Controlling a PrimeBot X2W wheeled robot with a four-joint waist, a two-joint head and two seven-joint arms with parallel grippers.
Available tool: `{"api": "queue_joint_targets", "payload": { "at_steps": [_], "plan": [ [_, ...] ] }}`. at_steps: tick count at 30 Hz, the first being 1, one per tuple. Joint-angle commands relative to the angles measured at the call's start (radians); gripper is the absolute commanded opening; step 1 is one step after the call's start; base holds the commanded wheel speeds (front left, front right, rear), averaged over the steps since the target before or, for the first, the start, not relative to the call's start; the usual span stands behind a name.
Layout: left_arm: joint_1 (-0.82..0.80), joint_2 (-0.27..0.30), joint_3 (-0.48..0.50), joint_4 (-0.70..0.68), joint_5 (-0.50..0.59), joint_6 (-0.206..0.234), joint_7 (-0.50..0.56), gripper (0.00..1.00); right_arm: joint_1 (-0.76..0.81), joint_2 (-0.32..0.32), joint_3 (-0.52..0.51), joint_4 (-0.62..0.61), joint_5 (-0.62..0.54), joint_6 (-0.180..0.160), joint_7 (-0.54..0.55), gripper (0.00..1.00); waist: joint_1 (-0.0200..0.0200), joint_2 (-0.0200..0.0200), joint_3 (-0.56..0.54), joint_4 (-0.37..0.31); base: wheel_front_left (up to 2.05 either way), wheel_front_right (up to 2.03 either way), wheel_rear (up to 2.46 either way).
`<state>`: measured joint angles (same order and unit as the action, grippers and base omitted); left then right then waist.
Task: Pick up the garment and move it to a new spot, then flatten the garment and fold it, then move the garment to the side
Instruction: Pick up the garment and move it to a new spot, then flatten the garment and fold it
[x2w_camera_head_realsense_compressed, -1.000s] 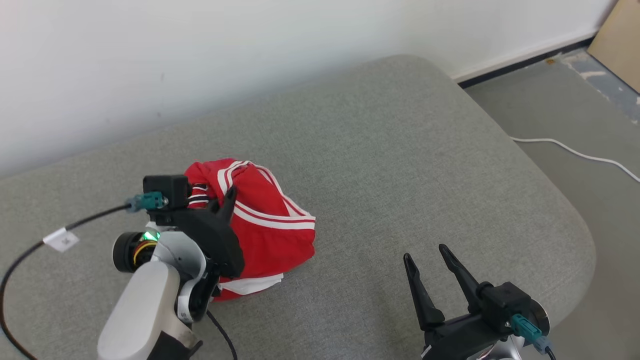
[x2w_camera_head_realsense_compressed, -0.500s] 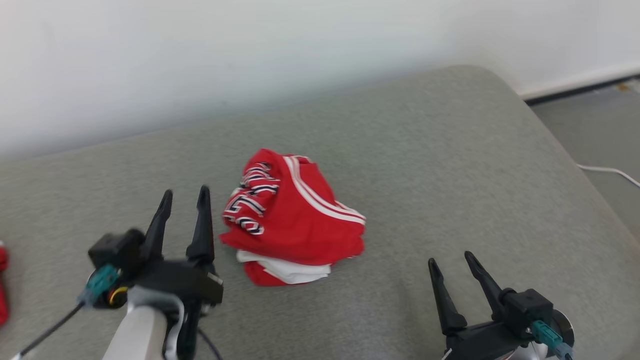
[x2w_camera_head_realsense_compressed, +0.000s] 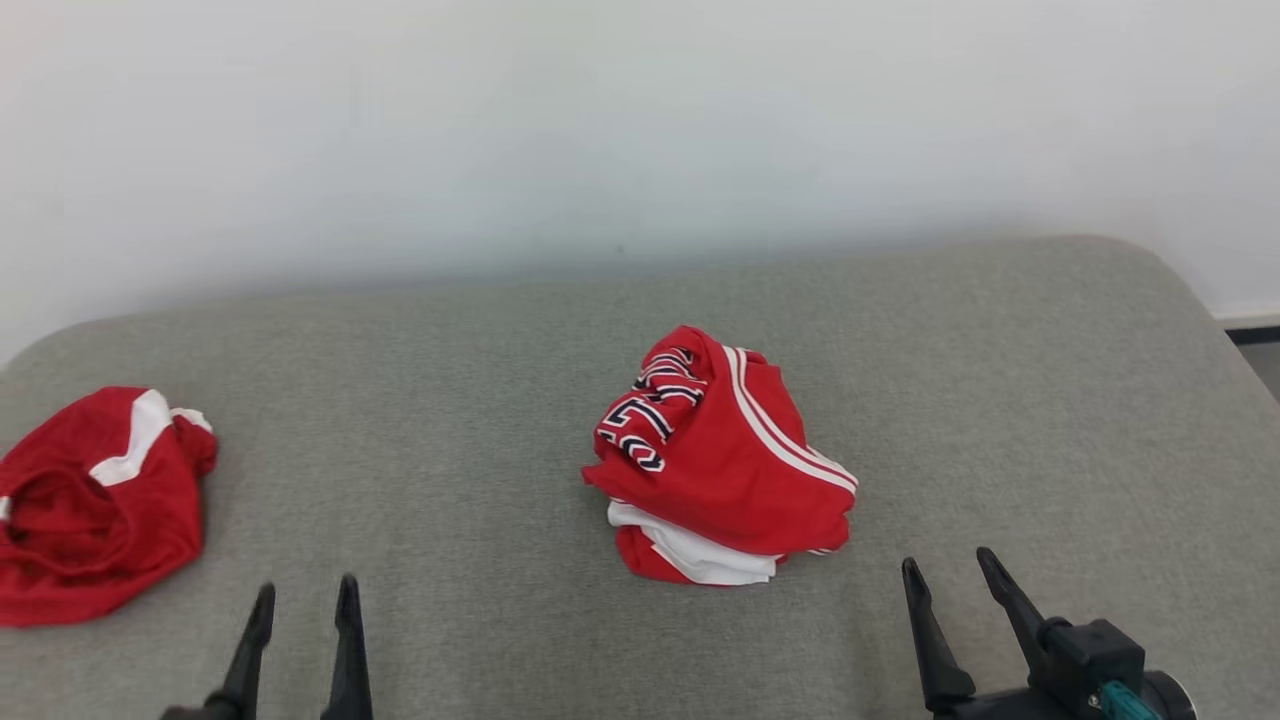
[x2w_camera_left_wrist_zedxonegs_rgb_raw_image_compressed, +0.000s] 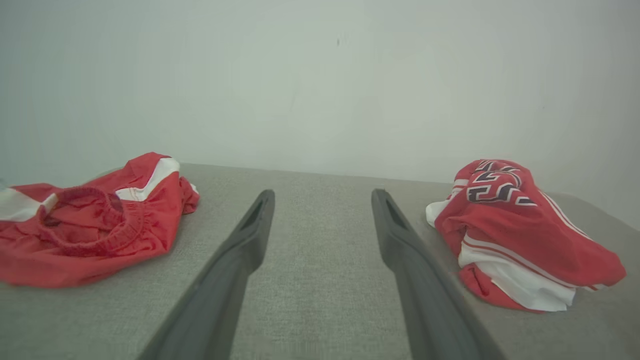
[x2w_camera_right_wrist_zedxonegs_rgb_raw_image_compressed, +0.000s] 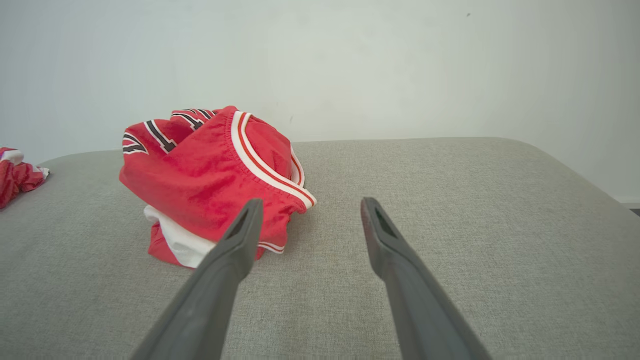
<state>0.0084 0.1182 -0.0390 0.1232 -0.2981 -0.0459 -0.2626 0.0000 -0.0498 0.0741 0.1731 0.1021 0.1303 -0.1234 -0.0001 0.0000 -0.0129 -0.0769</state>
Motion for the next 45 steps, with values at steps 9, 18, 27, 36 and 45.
{"api": "queue_joint_targets", "payload": {
  "at_steps": [9, 18, 27, 36, 45],
  "plan": [
    [0.11, -0.015, 0.029, 0.017, 0.067, -0.047, -0.003, 1.0, 0.065, -0.024, -0.013, 0.01, -0.007, 0.001, 0.006, 1.0, 0.0001, 0.0, -0.061, 0.063, 0.0, 0.0, 0.0],
    [0.159, -0.039, 0.07, 0.008, 0.077, -0.067, -0.003, 1.0, 0.067, -0.027, -0.019, 0.03, 0.009, 0.001, 0.002, 1.0, 0.0001, 0.0, -0.063, 0.032, 0.0, 0.0, 0.0],
    [0.157, -0.053, 0.097, 0.015, 0.088, -0.078, -0.003, 1.0, 0.057, -0.022, -0.018, 0.035, 0.003, 0.001, 0.0, 1.0, 0.0001, 0.0, -0.061, 0.029, 0.0, 0.0, 0.0],
    [0.138, -0.058, 0.089, 0.027, 0.098, -0.084, -0.003, 1.0, 0.039, -0.017, -0.014, 0.029, 0.014, 0.001, 0.001, 1.0, 0.0001, 0.0, -0.054, 0.046, 0.0, 0.0, 0.0],
    [0.124, -0.057, 0.079, 0.019, 0.105, -0.084, -0.003, 1.0, -0.11, -0.011, -0.068, 0.069, 0.159, 0.001, 0.224, 1.0, 0.0001, 0.0, -0.028, 0.077, 0.0, 0.0, 0.0]
  ]
}}
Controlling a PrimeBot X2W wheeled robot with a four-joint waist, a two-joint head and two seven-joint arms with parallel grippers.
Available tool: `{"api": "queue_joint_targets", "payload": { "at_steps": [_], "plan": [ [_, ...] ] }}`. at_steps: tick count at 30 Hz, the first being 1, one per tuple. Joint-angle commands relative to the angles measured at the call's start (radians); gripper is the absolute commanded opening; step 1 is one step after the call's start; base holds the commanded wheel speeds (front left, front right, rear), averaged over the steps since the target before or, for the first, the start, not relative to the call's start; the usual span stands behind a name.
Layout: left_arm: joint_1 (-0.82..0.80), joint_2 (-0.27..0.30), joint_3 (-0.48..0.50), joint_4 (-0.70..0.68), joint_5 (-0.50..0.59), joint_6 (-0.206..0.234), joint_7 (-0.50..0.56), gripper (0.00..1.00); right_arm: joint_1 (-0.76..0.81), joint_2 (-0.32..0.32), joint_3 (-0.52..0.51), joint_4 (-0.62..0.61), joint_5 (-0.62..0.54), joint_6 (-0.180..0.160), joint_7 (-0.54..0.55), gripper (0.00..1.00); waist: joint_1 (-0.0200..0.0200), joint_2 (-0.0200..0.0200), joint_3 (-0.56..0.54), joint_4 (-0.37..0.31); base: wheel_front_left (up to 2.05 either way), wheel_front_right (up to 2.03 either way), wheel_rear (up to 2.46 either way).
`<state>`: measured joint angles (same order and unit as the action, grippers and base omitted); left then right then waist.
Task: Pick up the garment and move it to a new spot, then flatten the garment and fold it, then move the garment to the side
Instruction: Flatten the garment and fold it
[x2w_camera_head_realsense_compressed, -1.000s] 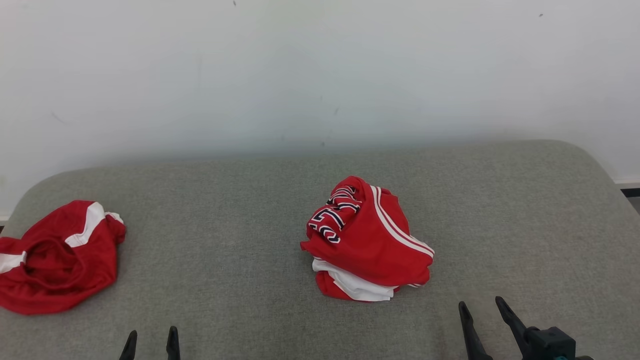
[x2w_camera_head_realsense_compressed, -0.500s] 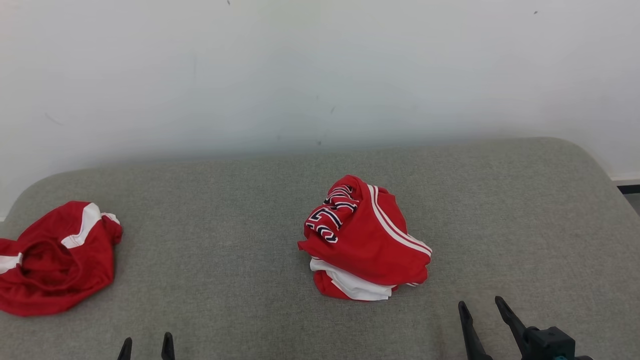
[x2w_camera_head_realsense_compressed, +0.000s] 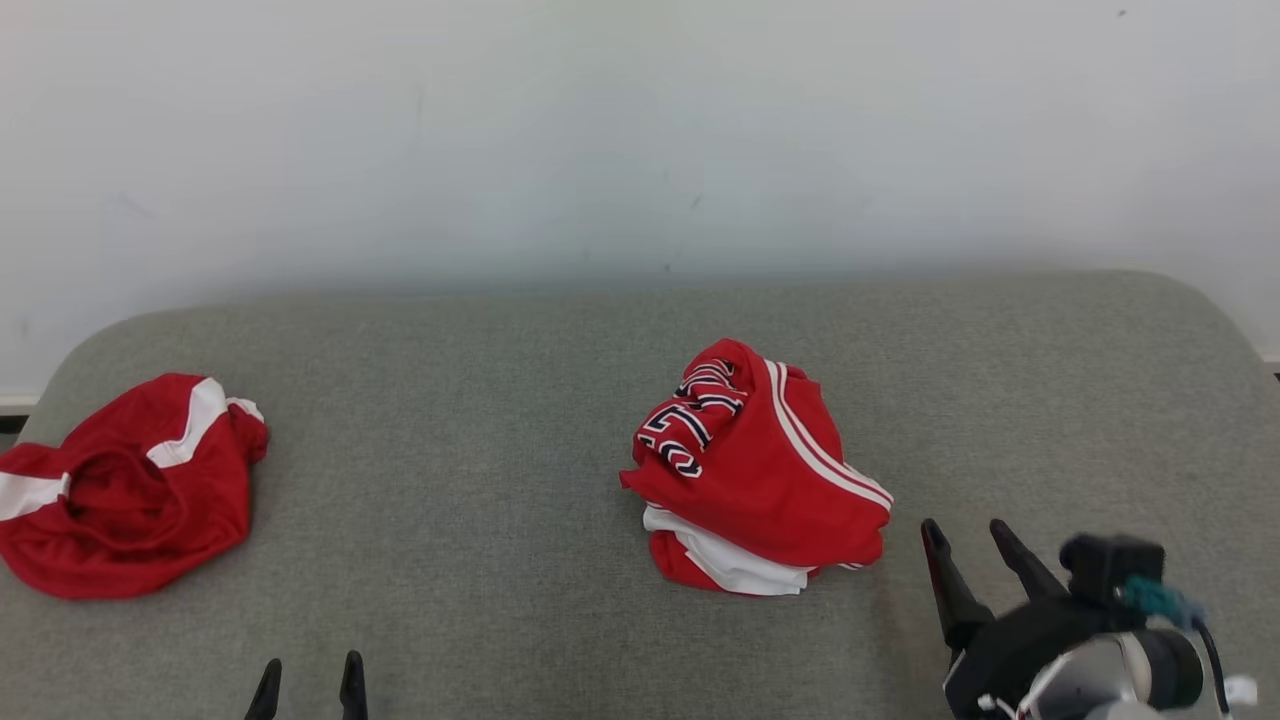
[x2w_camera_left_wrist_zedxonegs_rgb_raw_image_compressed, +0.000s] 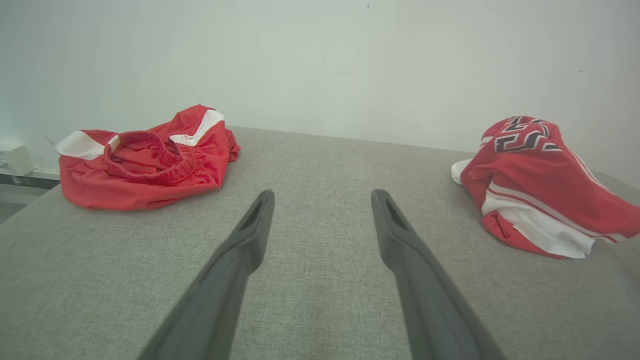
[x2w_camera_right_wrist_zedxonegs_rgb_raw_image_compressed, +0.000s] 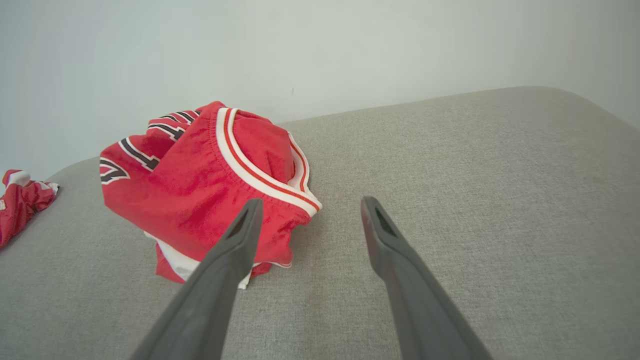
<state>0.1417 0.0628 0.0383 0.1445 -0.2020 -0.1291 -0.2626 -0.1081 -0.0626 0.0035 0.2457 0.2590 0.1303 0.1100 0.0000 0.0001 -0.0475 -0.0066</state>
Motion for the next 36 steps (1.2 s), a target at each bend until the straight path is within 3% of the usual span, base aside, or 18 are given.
{"api": "queue_joint_targets", "payload": {
  "at_steps": [1, 5, 9, 25, 26, 27, 28, 29, 30, 36],
  "plan": [
    [-0.013, -0.001, -0.002, -0.003, 0.011, -0.001, -0.003, 1.0, -0.026, -0.002, -0.009, 0.013, 0.003, 0.001, 0.028, 1.0, 0.0, -0.0001, 0.012, 0.014, 0.0, 0.0, 0.0],
    [-0.025, 0.0, -0.016, -0.004, 0.003, -0.001, -0.003, 1.0, -0.1, 0.004, -0.041, 0.088, 0.023, 0.001, 0.155, 1.0, 0.0, -0.0001, 0.033, 0.041, 0.0, 0.0, 0.0],
    [-0.033, 0.006, -0.027, 0.001, -0.003, -0.001, -0.003, 1.0, -0.146, 0.008, -0.06, 0.162, 0.031, 0.001, 0.202, 1.0, 0.0, -0.0001, 0.057, 0.072, 0.0, 0.0, 0.0],
    [-0.063, 0.007, -0.048, 0.007, -0.007, -0.002, -0.003, 1.0, -0.255, 0.013, -0.013, 0.347, 0.141, 0.001, 0.183, 1.0, 0.0, -0.0001, 0.098, 0.138, 0.0, 0.0, 0.0],
    [-0.062, 0.007, -0.049, 0.009, -0.008, -0.002, -0.003, 1.0, -0.26, 0.013, -0.007, 0.356, 0.152, 0.001, 0.181, 0.92, 0.0, -0.0001, 0.098, 0.14, 0.0, 0.0, 0.0],
    [-0.062, 0.006, -0.05, 0.01, -0.008, -0.002, -0.003, 1.0, -0.264, 0.013, 0.001, 0.365, 0.159, 0.001, 0.179, 0.73, 0.0, -0.0001, 0.097, 0.141, 0.0, 0.0, 0.0],
    [-0.062, 0.006, -0.05, 0.011, -0.008, -0.002, -0.003, 1.0, -0.268, 0.013, 0.012, 0.368, 0.165, 0.001, 0.172, 0.35, 0.0, -0.0001, 0.094, 0.143, 0.0, 0.0, 0.0],
    [-0.062, 0.006, -0.05, 0.011, -0.008, -0.002, -0.003, 1.0, -0.268, 0.013, 0.012, 0.368, 0.165, 0.001, 0.172, 0.35, 0.0, -0.0001, 0.094, 0.143, 0.0, 0.0, 0.0],
    [-0.059, 0.006, -0.05, 0.012, -0.008, -0.002, -0.003, 1.0, -0.274, 0.013, 0.021, 0.369, 0.172, 0.001, 0.158, 0.0, 0.0, -0.0001, 0.092, 0.143, 0.0, 0.0, 0.0],
    [-0.034, 0.005, -0.043, 0.011, -0.009, -0.002, -0.003, 1.0, -0.295, 0.013, 0.101, 0.311, 0.162, 0.001, 0.088, 0.0, 0.0, -0.0001, 0.062, 0.139, 0.0, 0.0, 0.0]
  ]
}}
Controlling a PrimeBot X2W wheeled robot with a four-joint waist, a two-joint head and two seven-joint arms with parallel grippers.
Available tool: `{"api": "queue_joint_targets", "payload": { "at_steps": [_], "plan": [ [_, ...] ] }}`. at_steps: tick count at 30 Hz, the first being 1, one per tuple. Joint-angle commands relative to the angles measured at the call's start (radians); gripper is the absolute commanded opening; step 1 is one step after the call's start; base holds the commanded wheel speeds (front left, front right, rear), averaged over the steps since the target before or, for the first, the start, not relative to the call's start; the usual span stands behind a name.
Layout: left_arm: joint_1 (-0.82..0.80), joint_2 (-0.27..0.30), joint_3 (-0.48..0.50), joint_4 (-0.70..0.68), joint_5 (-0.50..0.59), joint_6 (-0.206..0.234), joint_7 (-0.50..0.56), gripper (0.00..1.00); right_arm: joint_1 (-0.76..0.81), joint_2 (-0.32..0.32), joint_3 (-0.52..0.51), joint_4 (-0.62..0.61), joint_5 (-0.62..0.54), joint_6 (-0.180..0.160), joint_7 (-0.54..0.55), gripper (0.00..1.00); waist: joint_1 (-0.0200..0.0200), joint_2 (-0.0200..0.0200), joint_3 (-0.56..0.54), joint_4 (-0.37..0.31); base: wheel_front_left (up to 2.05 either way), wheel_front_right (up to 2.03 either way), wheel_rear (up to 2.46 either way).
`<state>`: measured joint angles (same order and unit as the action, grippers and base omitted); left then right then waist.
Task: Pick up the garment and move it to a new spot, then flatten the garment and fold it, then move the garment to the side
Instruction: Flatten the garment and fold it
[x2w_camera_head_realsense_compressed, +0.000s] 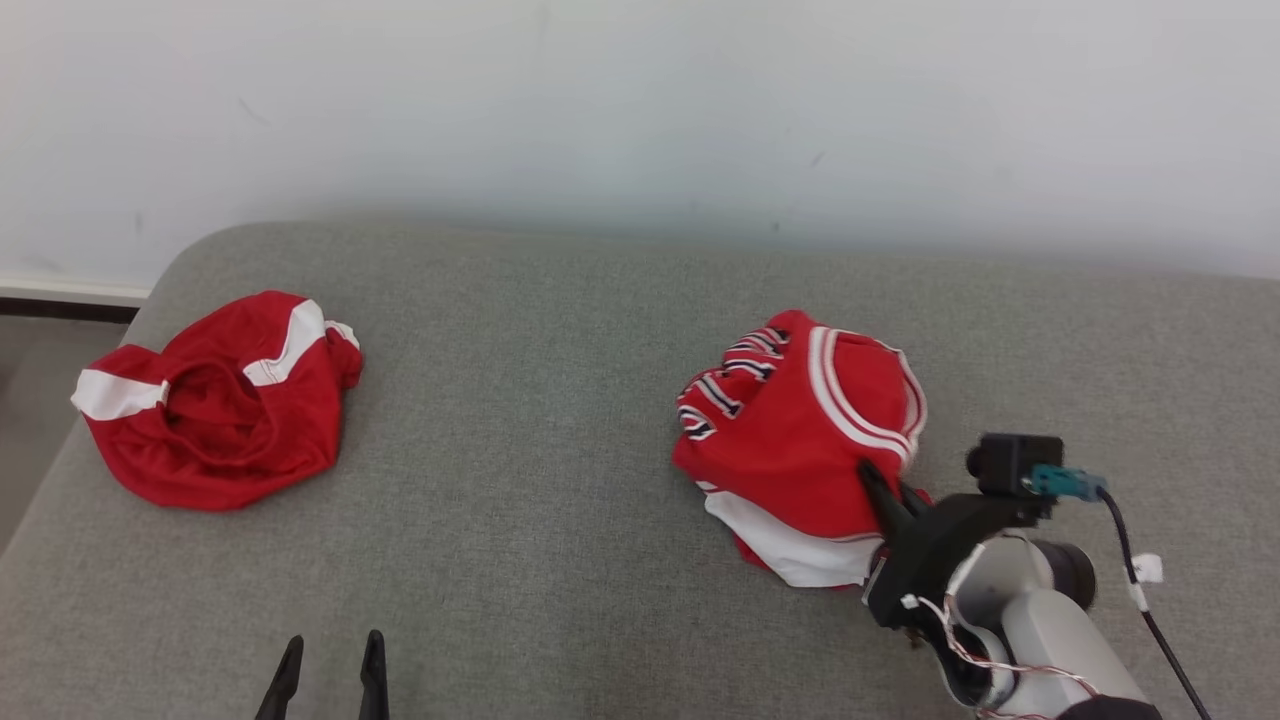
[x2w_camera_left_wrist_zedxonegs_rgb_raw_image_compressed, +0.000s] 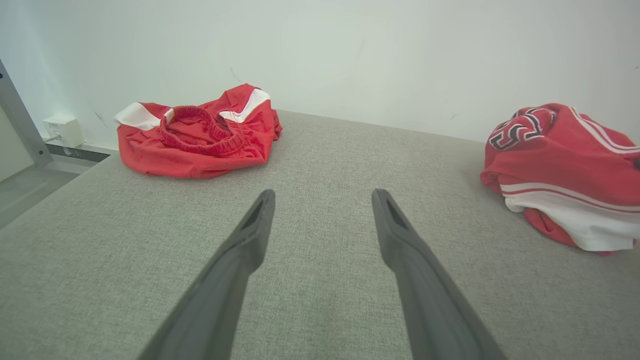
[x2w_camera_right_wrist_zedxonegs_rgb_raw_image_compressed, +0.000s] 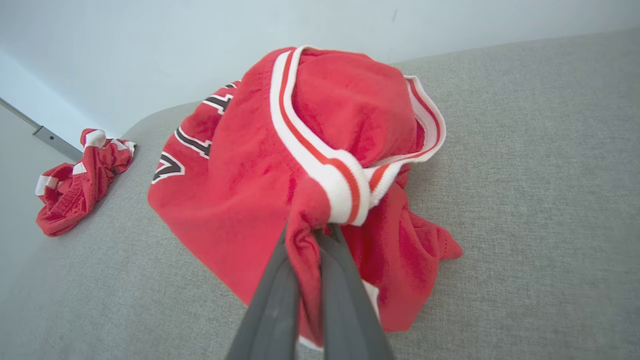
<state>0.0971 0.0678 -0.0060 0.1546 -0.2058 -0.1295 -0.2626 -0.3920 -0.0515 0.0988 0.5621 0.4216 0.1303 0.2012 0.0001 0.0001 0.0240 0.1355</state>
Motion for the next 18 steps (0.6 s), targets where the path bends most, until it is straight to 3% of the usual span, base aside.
{"api": "queue_joint_targets", "payload": {
  "at_steps": [1, 5, 9, 18],
  "plan": [
    [0.013, 0.0, 0.005, -0.002, -0.005, -0.001, -0.003, 1.0, -0.018, 0.002, 0.029, -0.026, 0.007, 0.001, -0.005, 0.0, -0.0001, -0.0001, -0.014, -0.006, 0.0, 0.0, 0.0],
    [0.033, -0.002, 0.018, -0.011, -0.002, -0.001, -0.003, 1.0, -0.05, 0.001, 0.128, -0.114, 0.072, 0.001, 0.01, 0.0, -0.0001, -0.0001, -0.034, -0.022, 0.0, 0.0, 0.0],
    [0.037, -0.004, 0.028, -0.025, -0.004, -0.001, -0.003, 1.0, -0.131, 0.001, 0.231, -0.187, 0.22, 0.001, 0.031, 0.0, -0.0001, -0.0001, -0.038, -0.039, 0.0, 0.0, 0.0],
    [0.027, -0.007, 0.005, -0.024, 0.002, 0.0, -0.003, 1.0, -0.422, 0.001, 0.465, -0.197, 0.53, 0.001, -0.061, 0.0, -0.0001, -0.0001, -0.043, -0.042, 0.0, 0.0, 0.0]
  ]
}}
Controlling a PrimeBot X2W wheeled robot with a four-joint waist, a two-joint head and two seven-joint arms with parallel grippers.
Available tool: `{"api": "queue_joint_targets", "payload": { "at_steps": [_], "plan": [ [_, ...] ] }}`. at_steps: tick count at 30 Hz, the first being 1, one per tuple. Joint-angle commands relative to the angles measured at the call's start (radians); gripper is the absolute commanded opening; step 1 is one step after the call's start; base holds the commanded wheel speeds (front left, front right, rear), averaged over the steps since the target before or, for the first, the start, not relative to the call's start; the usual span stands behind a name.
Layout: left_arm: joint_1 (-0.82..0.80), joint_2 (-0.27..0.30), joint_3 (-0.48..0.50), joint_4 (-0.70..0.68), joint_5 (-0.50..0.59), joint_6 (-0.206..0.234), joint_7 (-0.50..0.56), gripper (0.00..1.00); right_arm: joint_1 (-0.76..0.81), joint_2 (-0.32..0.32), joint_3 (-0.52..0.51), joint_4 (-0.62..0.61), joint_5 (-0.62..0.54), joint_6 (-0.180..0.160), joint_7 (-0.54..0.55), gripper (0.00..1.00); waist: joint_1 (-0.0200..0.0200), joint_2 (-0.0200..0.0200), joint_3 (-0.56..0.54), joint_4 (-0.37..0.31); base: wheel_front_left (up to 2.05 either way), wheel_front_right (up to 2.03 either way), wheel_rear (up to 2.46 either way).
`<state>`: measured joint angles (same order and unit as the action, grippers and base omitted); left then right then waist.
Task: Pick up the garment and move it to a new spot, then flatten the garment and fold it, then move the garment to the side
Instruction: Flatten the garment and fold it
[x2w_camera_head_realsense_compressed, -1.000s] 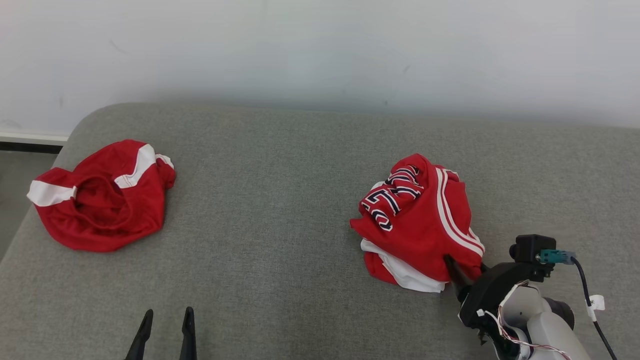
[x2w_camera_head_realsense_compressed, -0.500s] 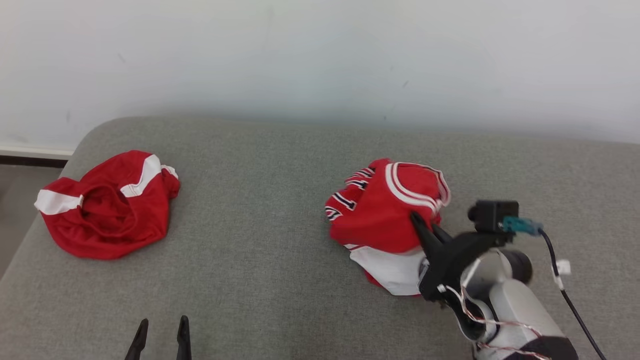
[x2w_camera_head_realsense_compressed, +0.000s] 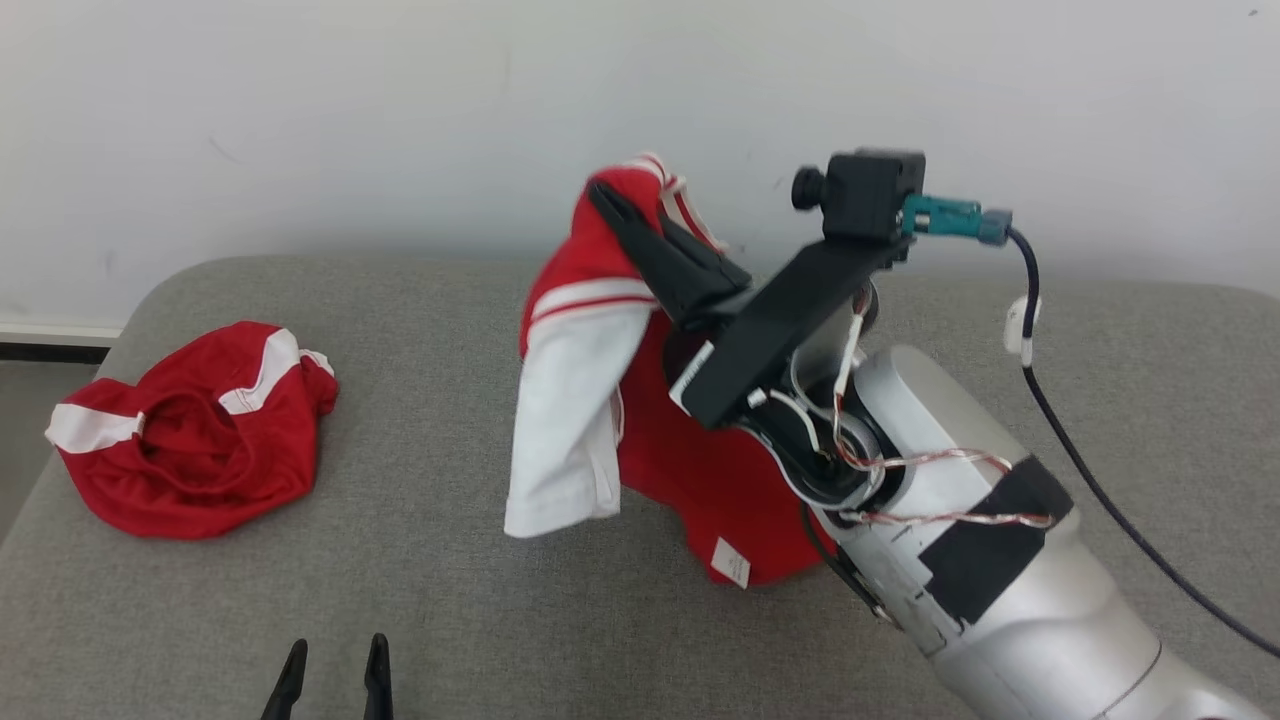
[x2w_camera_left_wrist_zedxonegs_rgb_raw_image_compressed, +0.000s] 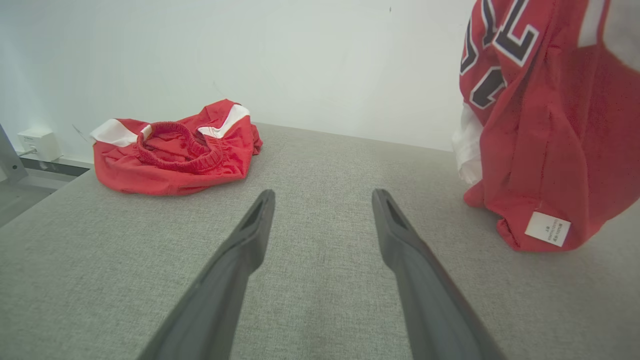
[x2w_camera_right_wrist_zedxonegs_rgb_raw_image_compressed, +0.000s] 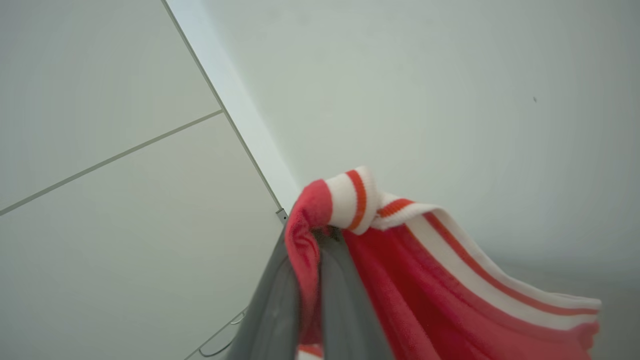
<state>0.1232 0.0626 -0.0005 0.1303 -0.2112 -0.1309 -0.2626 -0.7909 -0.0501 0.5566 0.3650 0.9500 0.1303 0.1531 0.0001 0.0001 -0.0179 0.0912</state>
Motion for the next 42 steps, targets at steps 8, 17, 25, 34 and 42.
{"api": "queue_joint_targets", "payload": {
  "at_steps": [8, 17, 25, 34, 42],
  "plan": [
    [0.006, -0.003, 0.005, -0.009, 0.006, 0.001, -0.003, 1.0, -0.246, -0.001, 0.056, 0.139, 0.11, 0.001, -0.212, 0.0, -0.0001, -0.0001, 0.001, 0.002, 0.0, 0.0, 0.0],
    [0.011, -0.007, 0.013, -0.015, 0.002, 0.001, -0.003, 1.0, -0.126, -0.017, -0.062, 0.481, 0.023, 0.001, -0.319, 0.0, -0.0001, -0.0001, 0.024, -0.032, 0.0, 0.0, 0.0],
    [-0.025, -0.01, 0.011, -0.014, 0.002, 0.001, -0.003, 1.0, 0.027, -0.089, -0.216, 0.625, -0.02, 0.001, -0.396, 0.0, -0.0001, -0.0001, 0.051, -0.067, 0.0, 0.0, 0.0],
    [-0.035, -0.011, -0.001, -0.008, 0.007, 0.001, -0.003, 1.0, 0.154, -0.152, -0.371, 0.591, -0.041, 0.001, -0.416, 0.0, -0.0001, -0.0001, 0.057, -0.078, 0.0, 0.0, 0.0],
    [-0.026, -0.011, -0.002, -0.01, 0.009, 0.001, -0.003, 1.0, 0.313, -0.184, -0.514, 0.495, -0.11, 0.001, -0.412, 0.0, -0.0001, -0.0001, 0.057, -0.067, 0.0, 0.0, 0.0]
  ]
}}
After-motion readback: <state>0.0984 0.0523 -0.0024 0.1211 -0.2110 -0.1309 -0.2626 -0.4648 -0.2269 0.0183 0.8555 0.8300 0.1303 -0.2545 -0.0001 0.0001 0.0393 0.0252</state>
